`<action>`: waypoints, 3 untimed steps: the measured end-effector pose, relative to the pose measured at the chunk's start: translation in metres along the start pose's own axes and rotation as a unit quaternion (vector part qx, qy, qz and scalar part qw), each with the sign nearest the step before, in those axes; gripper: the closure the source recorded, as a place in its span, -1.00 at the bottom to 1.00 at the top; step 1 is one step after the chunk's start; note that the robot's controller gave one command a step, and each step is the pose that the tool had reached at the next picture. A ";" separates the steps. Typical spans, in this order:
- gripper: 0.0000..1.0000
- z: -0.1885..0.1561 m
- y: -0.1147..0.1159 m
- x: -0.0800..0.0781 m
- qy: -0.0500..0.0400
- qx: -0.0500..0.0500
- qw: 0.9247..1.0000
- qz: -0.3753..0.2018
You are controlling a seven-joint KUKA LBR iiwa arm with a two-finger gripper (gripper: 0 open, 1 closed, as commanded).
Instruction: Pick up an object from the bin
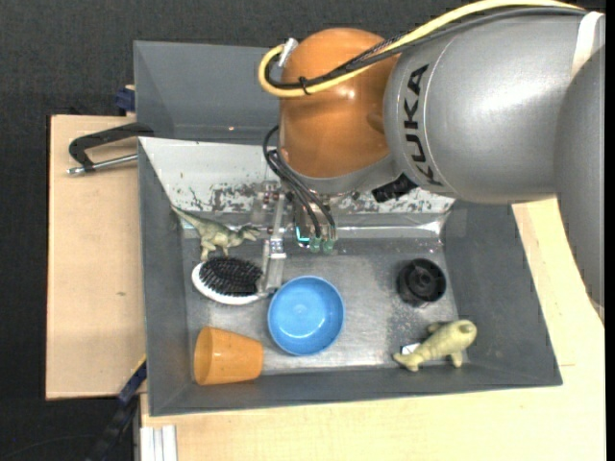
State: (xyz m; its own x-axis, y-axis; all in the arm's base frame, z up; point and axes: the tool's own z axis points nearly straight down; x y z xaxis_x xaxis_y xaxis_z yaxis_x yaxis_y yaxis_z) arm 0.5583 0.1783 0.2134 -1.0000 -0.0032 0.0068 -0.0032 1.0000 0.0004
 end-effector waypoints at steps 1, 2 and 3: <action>-1.00 0.145 -0.029 -0.001 0.001 0.001 0.995 0.100; 1.00 0.142 -0.028 -0.003 -0.002 -0.001 0.995 0.100; 1.00 -0.043 -0.030 -0.012 -0.009 -0.003 0.989 0.148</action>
Offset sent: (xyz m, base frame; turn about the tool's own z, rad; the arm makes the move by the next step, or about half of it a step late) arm 0.0017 -0.0289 -0.1420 0.2011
